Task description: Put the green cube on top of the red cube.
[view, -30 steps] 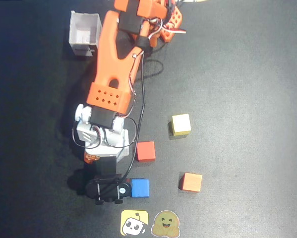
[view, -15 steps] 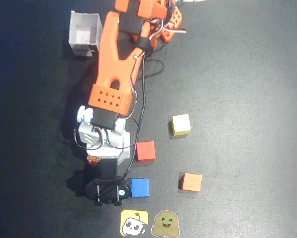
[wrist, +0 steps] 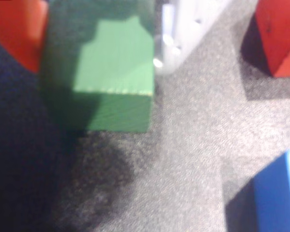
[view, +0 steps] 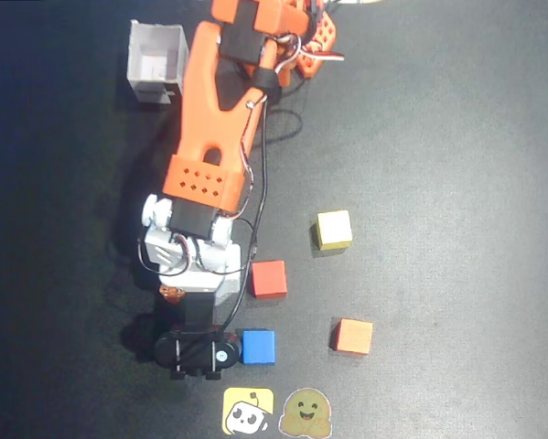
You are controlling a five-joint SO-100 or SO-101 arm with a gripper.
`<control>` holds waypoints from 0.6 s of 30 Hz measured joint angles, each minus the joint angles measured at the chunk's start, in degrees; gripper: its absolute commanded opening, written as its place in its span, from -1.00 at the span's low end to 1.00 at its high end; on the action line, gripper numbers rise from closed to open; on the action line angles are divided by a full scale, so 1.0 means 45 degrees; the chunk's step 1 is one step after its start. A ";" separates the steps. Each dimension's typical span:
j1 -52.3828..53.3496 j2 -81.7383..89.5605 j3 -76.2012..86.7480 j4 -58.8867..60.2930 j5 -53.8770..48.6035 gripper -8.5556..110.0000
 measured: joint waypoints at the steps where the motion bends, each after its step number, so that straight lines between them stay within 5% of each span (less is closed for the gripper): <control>1: 0.0000 0.0000 0.0000 0.0000 0.0039 -0.80; 18: -0.1562 0.3262 0.0723 0.1797 0.2715 -0.80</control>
